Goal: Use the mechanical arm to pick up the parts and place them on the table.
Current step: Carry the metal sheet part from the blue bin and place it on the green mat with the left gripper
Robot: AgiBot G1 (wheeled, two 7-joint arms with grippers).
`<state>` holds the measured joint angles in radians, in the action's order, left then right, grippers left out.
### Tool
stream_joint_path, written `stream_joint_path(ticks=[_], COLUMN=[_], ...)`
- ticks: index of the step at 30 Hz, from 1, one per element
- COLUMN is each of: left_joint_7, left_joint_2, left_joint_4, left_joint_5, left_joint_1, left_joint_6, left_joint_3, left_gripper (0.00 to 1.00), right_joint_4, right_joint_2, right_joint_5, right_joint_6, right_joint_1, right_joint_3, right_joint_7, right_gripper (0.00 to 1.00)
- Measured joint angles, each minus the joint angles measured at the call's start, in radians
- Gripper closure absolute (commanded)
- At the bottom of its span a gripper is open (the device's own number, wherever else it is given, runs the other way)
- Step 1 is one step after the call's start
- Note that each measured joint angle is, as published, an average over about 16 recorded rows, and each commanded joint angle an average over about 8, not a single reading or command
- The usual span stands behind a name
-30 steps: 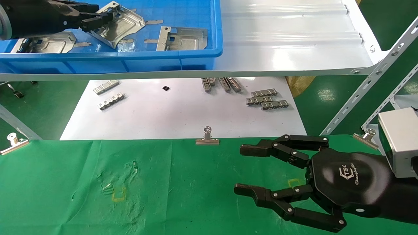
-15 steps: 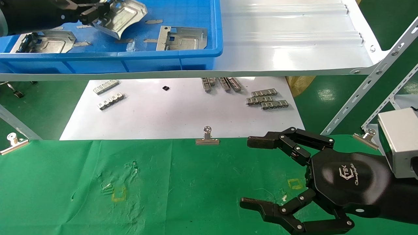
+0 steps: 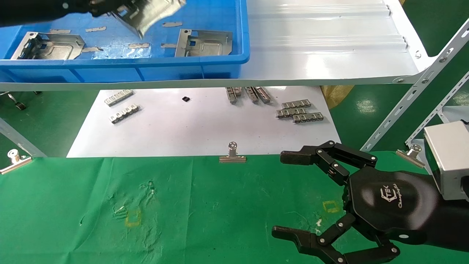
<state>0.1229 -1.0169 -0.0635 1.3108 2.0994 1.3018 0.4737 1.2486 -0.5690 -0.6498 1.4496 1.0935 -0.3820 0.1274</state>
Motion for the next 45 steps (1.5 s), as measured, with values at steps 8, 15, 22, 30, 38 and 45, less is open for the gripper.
stream_joint_path(ticks=[8, 15, 22, 30, 38, 45], left_joint_7=[0.046, 0.052, 0.086, 0.296, 0.551, 0.668], left_joint_2=[0.058, 0.164, 0.310, 0.380, 0.328, 0.272], left_joint_4=[-0.080, -0.336, -0.645, -0.732, -0.552, -0.376], left_joint_5=[-0.036, -0.170, -0.325, -0.340, -0.253, -0.217], left_joint_1=[-0.038, -0.184, -0.374, -0.491, -0.514, -0.508], left_joint_6=[0.233, 0.308, 0.302, 0.275, 0.237, 0.210], left_joint_3=[0.006, 0.082, 0.225, 0.369, 0.431, 0.445], left_gripper=[1.00, 1.00, 1.00, 1.00, 1.00, 0.56], right_joint_4=[0.000, 0.000, 0.000, 0.000, 0.000, 0.000], right_joint_2=[0.000, 0.000, 0.000, 0.000, 0.000, 0.000], right_joint_5=[0.000, 0.000, 0.000, 0.000, 0.000, 0.000], right_joint_6=[0.000, 0.000, 0.000, 0.000, 0.000, 0.000], right_joint_1=[0.000, 0.000, 0.000, 0.000, 0.000, 0.000], right_joint_3=[0.000, 0.000, 0.000, 0.000, 0.000, 0.000], right_joint_7=[0.000, 0.000, 0.000, 0.000, 0.000, 0.000], right_gripper=[0.00, 0.00, 0.00, 0.00, 0.00, 0.00])
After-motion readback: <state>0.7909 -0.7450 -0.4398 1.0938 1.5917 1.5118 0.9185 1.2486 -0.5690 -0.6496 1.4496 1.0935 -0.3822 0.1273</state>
